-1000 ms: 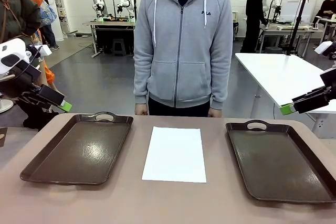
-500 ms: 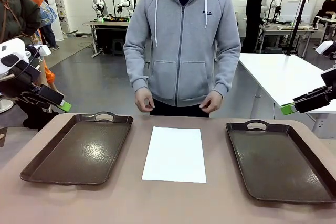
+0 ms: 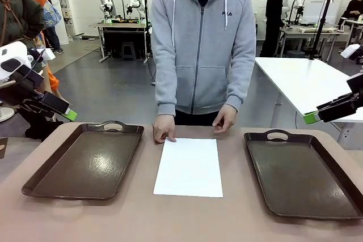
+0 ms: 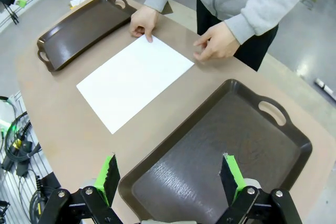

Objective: Sort the A4 documents.
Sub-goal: Receive the A4 Paper.

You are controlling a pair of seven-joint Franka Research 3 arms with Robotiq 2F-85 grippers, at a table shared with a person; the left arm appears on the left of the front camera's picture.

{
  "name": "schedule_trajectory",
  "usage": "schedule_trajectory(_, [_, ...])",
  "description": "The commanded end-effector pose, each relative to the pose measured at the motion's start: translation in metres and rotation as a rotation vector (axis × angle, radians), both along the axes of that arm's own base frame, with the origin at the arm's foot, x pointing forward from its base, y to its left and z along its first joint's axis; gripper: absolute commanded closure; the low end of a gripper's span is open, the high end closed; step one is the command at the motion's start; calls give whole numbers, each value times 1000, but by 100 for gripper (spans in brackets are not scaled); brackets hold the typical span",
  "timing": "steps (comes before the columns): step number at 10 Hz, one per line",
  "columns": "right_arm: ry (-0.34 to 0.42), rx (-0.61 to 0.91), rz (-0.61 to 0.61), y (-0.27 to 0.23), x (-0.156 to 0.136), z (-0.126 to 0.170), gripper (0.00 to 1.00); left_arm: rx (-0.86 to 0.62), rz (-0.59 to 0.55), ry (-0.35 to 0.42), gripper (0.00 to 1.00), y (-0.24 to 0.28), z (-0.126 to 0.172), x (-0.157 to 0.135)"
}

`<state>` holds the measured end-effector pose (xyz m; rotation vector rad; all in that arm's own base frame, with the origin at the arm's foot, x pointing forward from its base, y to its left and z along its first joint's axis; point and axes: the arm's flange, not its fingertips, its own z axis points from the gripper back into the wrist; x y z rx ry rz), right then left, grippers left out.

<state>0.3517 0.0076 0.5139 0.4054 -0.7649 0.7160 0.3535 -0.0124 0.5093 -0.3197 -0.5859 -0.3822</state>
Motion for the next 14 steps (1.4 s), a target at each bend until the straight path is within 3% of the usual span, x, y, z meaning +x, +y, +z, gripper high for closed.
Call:
schedule_trajectory(1, [1, 5, 7, 0, 0, -1, 0, -8, -2, 2, 0, 0, -1, 1])
schedule_trajectory(14, [1, 5, 7, 0, 0, -1, 0, -8, -2, 2, 0, 0, -1, 1])
